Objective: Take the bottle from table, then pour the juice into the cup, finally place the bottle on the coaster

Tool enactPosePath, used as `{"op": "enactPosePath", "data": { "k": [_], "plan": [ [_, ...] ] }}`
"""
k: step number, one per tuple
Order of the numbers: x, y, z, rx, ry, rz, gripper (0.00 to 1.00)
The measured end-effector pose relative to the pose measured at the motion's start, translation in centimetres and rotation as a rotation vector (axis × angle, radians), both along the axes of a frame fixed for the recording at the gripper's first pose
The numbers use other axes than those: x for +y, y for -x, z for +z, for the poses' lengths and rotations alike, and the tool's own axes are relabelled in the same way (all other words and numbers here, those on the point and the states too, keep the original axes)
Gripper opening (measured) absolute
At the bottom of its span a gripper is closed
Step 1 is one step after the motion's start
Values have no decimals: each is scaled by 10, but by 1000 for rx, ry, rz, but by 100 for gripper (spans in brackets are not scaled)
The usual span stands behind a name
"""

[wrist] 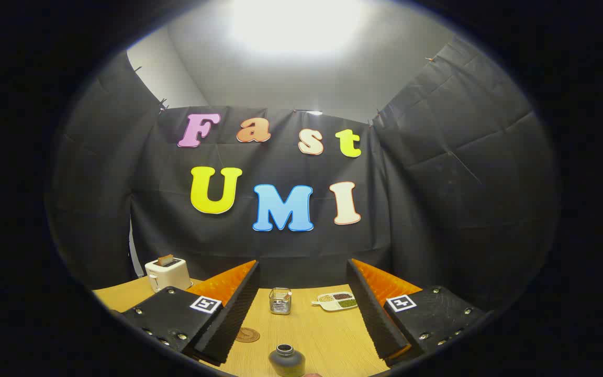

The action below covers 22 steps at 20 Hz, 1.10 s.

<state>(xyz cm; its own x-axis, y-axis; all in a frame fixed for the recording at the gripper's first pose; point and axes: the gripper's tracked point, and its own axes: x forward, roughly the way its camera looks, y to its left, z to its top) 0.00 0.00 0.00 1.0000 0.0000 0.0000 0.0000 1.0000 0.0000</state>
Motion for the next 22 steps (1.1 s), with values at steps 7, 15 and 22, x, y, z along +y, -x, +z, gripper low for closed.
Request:
{"op": "enactPosePath", "data": {
  "k": [7, 15, 22],
  "plan": [
    [2, 4, 6, -7, 19, 28, 99],
    [8, 7, 1, 3, 17, 53, 99],
    [15, 5, -10, 6, -15, 85, 99]
  ]
}}
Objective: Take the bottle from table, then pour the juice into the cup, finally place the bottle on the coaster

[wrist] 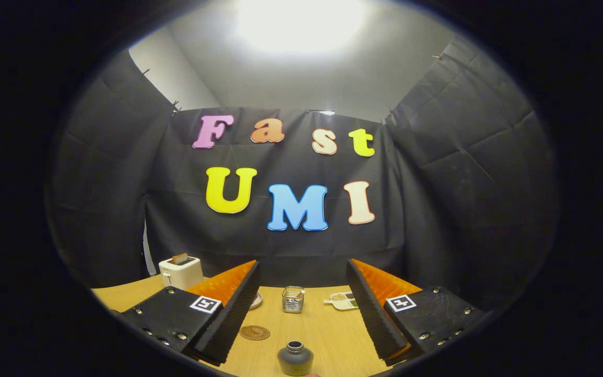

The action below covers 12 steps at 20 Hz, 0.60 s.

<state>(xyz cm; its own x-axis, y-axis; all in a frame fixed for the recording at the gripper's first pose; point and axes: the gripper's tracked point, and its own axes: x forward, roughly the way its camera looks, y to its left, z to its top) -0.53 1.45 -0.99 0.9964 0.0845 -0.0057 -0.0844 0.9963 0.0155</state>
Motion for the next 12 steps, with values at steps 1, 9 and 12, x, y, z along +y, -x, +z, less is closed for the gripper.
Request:
{"op": "enactPosePath", "data": {
  "k": [1, 9, 12],
  "plan": [
    [0, -1, -3, 3, -6, 2, 99],
    [3, -3, -43, 54, -34, 29, 99],
    [4, -4, -55, 68, -36, 46, 99]
  ]
}}
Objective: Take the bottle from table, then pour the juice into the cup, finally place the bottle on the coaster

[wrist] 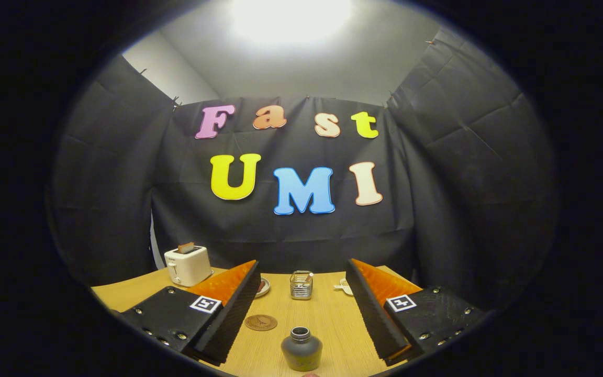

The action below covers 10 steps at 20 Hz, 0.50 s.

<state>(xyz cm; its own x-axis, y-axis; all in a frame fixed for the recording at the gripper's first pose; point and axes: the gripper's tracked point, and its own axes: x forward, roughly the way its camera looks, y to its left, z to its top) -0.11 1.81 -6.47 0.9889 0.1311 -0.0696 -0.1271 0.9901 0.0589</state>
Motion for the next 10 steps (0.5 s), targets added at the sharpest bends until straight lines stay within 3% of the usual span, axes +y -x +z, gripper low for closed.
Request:
{"op": "enactPosePath", "data": {
  "k": [10],
  "plan": [
    [5, -5, -61, 111, -4, 50, 99]
  ]
}}
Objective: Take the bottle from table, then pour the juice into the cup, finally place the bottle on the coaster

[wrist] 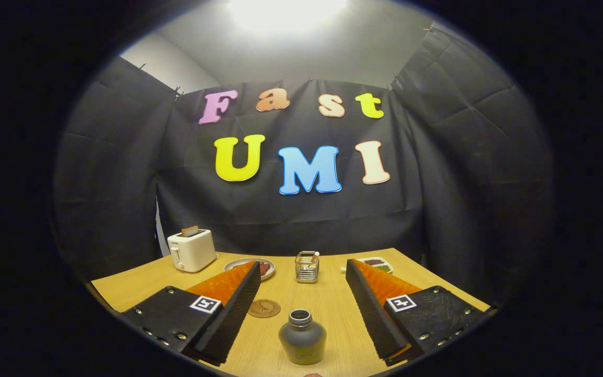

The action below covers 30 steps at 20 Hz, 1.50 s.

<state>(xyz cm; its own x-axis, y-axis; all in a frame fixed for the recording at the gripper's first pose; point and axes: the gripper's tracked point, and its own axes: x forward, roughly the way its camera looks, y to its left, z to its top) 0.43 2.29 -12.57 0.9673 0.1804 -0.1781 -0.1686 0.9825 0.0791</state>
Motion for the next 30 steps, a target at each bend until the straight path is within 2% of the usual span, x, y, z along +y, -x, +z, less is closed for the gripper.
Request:
{"op": "enactPosePath", "data": {
  "k": [20, 30],
  "plan": [
    [10, 16, -124, 219, 84, 96, 100],
    [11, 22, -167, 315, 97, 95, 100]
  ]
}}
